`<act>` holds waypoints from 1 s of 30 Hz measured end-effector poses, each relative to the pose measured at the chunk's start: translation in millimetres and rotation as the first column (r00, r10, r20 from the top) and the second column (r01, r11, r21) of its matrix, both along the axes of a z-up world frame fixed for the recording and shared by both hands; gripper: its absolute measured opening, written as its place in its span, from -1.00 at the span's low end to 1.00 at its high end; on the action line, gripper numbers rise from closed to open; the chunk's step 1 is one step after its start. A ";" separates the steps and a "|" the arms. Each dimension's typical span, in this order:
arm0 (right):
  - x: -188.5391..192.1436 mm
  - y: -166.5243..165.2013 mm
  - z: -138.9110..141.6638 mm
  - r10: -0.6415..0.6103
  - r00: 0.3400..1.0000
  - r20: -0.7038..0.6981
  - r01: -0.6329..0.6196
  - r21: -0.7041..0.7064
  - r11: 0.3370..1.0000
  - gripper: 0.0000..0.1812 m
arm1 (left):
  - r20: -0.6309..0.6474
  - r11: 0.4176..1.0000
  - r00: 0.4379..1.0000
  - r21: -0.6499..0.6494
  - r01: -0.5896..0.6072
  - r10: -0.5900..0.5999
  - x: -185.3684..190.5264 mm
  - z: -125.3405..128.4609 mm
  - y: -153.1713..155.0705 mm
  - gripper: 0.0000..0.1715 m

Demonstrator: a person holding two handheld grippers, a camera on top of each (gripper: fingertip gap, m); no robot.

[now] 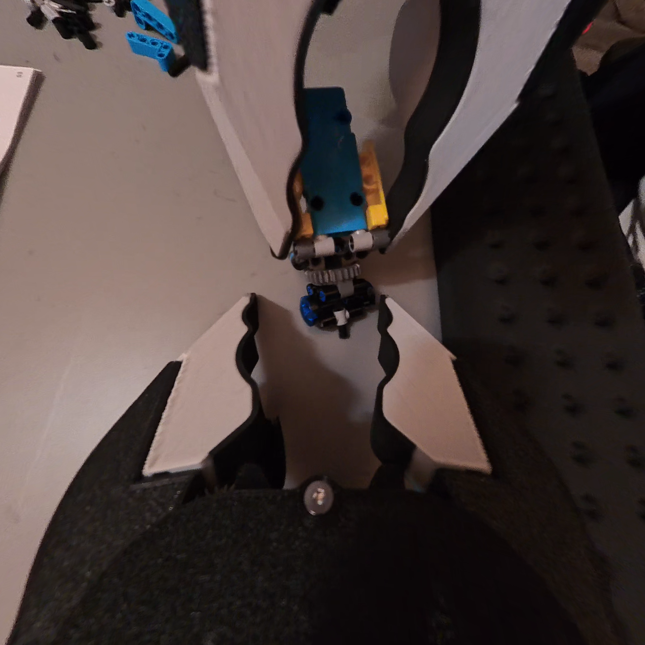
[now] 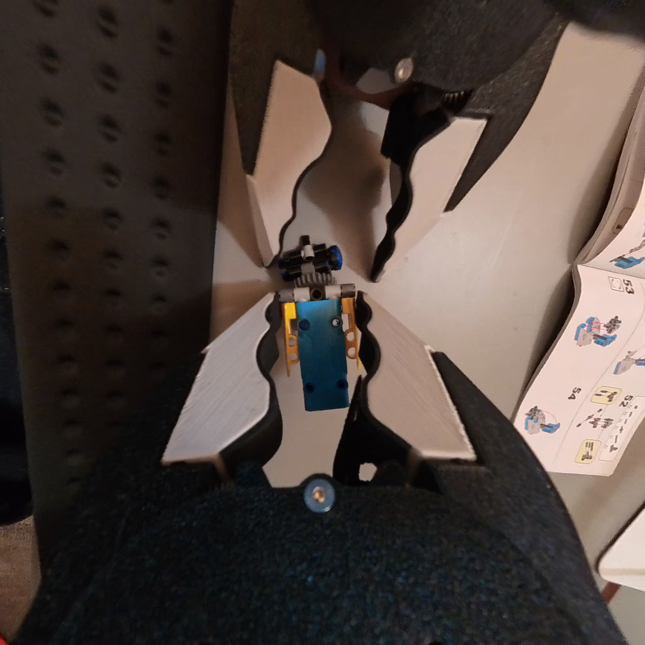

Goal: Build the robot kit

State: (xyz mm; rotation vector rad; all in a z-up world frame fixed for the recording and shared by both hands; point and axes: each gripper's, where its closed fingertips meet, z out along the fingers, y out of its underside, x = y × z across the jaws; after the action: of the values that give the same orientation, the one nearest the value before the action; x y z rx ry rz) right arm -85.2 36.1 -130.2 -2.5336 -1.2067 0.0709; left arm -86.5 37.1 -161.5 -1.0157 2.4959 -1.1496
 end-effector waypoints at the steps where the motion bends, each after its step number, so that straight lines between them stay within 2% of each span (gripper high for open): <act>1: -0.4 0.8 0.0 0.001 1.000 0.003 -0.001 -0.006 1.000 -0.54 | 0.008 1.000 1.000 0.007 0.001 -0.001 -0.1 -0.1 -0.4 -0.24; 4: -0.9 0.9 0.0 -0.005 1.000 0.001 0.005 -0.032 0.999 -0.54 | 0.019 1.000 1.000 0.014 0.007 -0.007 -1.3 0.3 -1.4 -0.27; 9: -1.0 -0.8 -6.0 0.007 1.000 0.004 -0.007 -0.054 0.999 -0.54 | 0.023 0.998 0.999 -0.055 -0.024 0.026 -0.5 9.4 0.3 -0.25; 12: 1.1 -2.4 -11.3 0.014 1.000 0.024 -0.012 -0.071 0.997 -0.54 | 0.015 0.999 1.000 -0.039 -0.017 0.017 -0.4 6.1 -4.2 -0.26; 15: 2.6 -2.2 -12.5 0.013 1.000 0.012 -0.012 -0.068 0.998 -0.54 | -0.009 1.000 1.000 -0.025 -0.012 0.012 1.4 1.4 -8.8 -0.41; 19: 6.7 -2.6 -12.6 -0.014 1.000 0.009 0.015 -0.089 0.996 -0.54 | -0.029 0.999 0.999 -0.046 -0.018 0.016 2.3 1.7 -8.3 -0.49; 30: 5.3 -3.1 -17.4 -0.074 0.997 -0.037 0.070 -0.106 0.992 -0.56 | -0.044 0.998 0.999 -0.061 -0.035 0.032 3.8 1.6 -7.0 -0.50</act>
State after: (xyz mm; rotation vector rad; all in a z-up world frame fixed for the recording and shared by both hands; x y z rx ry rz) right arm -79.9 33.0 -147.6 -2.6501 -1.1221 0.1728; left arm -82.7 30.1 -159.9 -1.1056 2.4802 -1.2138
